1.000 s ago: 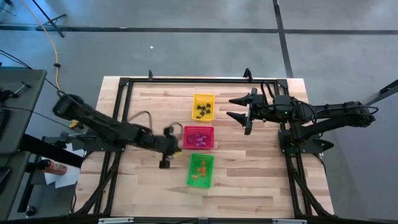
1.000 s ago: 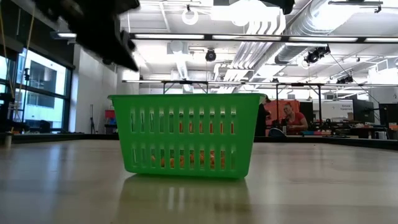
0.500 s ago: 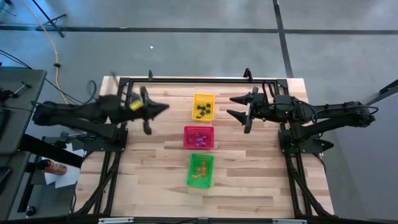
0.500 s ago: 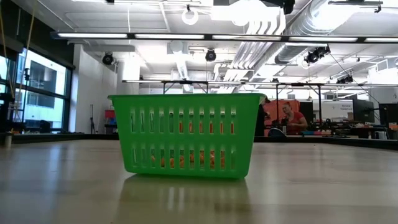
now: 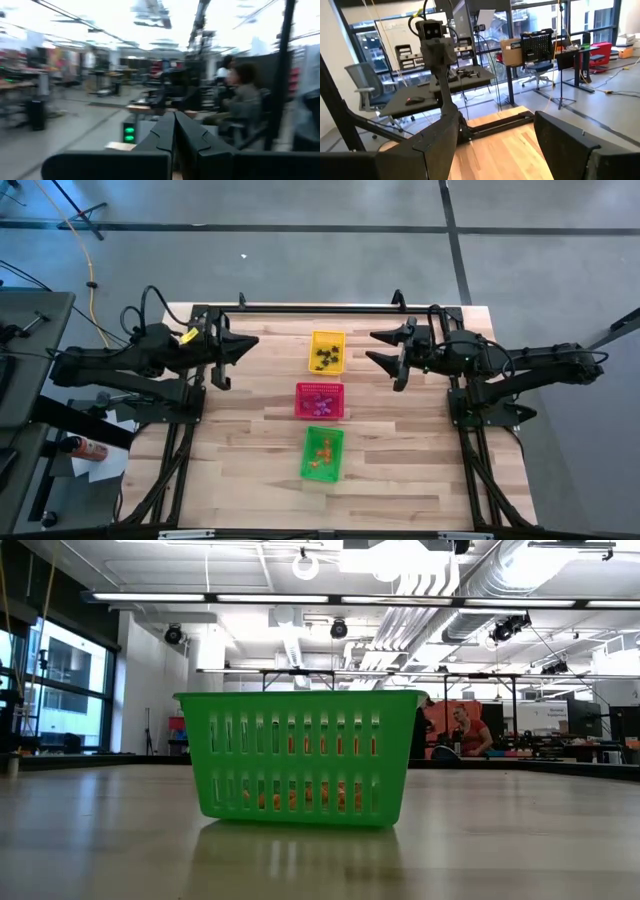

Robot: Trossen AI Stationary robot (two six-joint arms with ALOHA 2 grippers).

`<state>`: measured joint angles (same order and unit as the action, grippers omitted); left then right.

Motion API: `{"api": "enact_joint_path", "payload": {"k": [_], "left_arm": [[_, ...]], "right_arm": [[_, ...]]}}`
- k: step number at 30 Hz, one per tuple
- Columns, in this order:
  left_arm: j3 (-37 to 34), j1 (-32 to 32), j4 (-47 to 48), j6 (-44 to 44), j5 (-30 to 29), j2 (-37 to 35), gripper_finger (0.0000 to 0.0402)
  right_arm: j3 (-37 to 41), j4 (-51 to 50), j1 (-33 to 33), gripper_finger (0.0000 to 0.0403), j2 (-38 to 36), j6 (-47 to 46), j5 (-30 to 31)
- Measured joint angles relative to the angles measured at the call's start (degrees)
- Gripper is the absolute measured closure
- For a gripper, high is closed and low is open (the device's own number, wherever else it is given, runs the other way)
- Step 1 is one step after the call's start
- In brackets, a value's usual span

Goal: Sort Halloween decoration
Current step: Return to Home Position

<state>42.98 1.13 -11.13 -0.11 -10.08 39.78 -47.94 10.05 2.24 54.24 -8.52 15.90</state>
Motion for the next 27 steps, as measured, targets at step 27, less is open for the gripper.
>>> {"api": "enact_joint_path", "payload": {"k": [27], "left_arm": [[-0.03,0.02,4.88,-1.80,5.52,-9.17,0.0401]], "right_arm": [[0.00,0.12,0.00,0.0146,0.00,-3.08,0.89]]}}
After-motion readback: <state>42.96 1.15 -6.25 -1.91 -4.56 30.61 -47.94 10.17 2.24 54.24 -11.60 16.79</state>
